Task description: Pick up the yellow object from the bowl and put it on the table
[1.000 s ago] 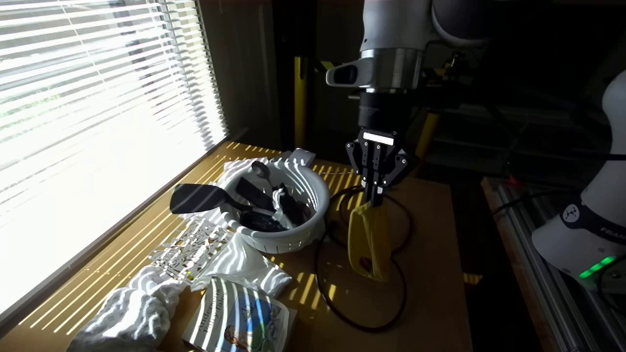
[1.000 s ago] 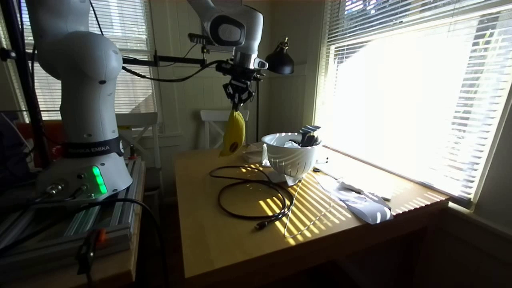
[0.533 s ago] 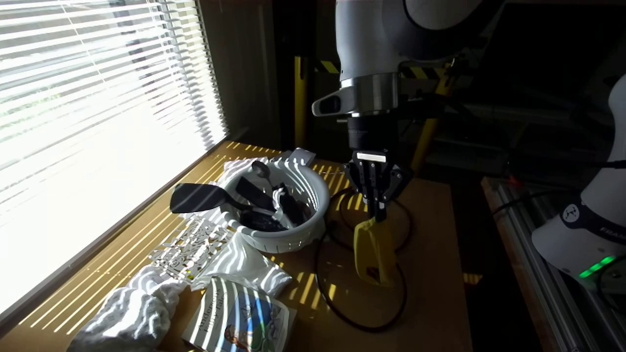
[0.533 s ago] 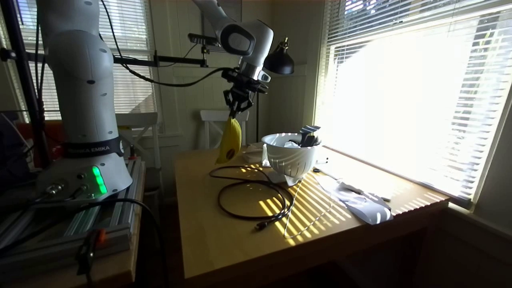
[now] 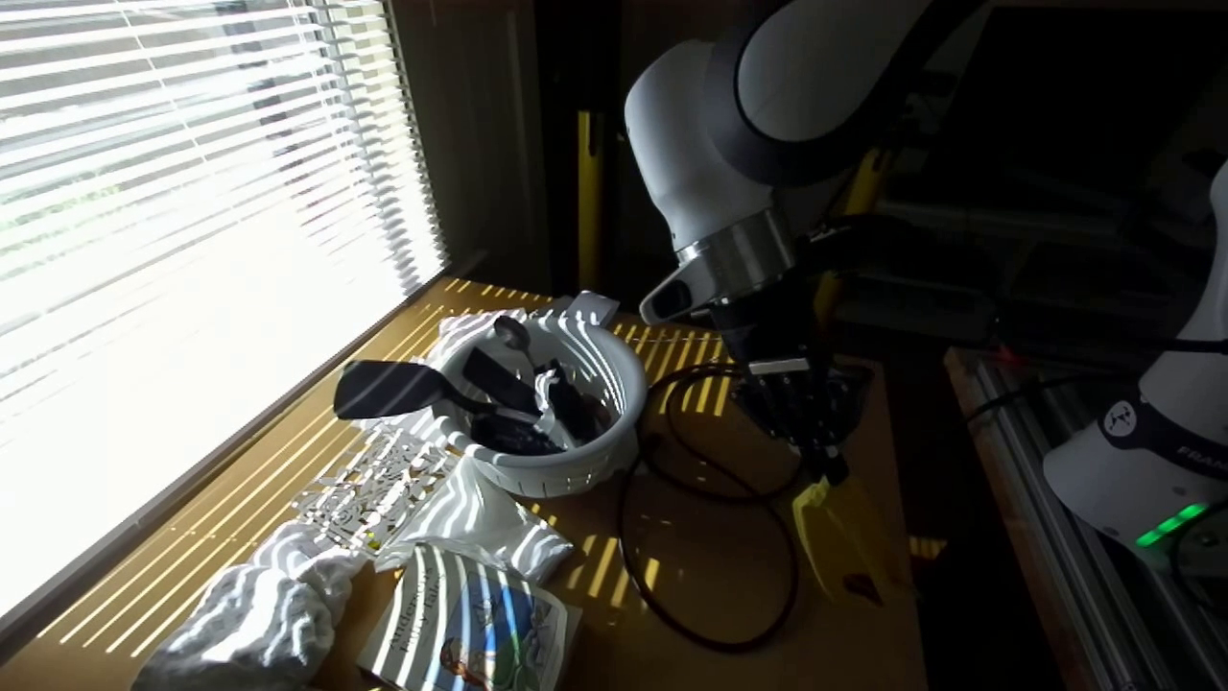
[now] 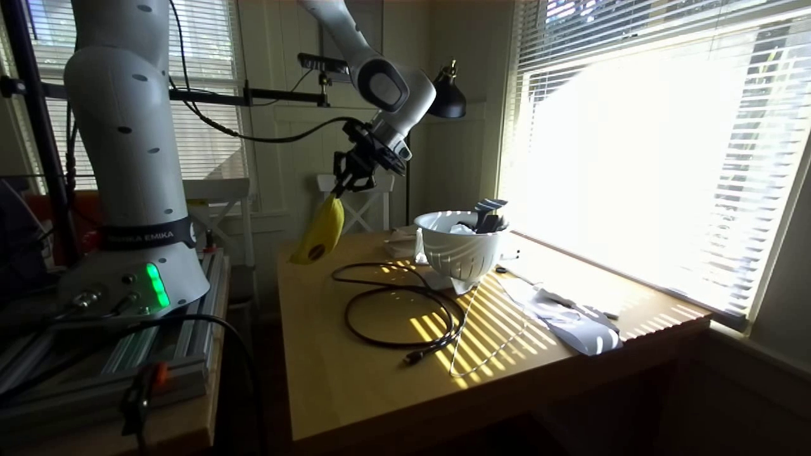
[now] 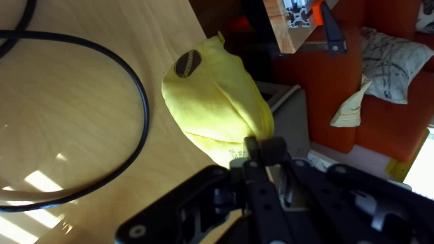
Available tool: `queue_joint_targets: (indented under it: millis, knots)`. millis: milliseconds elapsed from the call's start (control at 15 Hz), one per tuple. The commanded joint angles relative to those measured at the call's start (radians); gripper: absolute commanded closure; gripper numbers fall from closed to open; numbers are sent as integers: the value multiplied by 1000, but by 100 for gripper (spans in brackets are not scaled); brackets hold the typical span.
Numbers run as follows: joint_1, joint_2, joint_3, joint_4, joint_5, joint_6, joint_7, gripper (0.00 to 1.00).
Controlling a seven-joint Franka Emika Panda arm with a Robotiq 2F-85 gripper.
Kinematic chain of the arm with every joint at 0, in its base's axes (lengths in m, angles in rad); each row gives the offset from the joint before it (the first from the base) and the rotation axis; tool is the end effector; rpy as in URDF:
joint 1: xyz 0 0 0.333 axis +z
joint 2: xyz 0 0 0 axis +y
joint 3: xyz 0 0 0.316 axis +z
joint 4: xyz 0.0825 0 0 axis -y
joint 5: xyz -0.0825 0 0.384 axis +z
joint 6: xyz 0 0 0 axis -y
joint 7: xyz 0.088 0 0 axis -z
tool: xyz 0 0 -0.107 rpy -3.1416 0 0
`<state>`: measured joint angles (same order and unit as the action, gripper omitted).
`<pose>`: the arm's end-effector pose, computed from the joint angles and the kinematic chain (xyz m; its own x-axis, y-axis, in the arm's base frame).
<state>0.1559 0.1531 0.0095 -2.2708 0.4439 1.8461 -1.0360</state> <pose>0.4535 0.1102 0.2651 0.5676 0.8222 -0.0432 0.6235 -0.4635 -0.6296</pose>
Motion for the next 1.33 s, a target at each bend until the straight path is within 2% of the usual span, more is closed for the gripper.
queue_joint_targets:
  millis: [0,333,667,733,800,1267]
  knots:
    - [-38,145,55,108,-10,-7,67,97]
    - [-32,301,77,231,-63,82,346,97]
    - [-27,381,84,327,-184,134,615,97]
    - [-25,386,84,339,-207,144,660,63]
    - [-21,389,83,351,-235,155,696,62]
    - [35,350,75,367,-465,225,899,15]
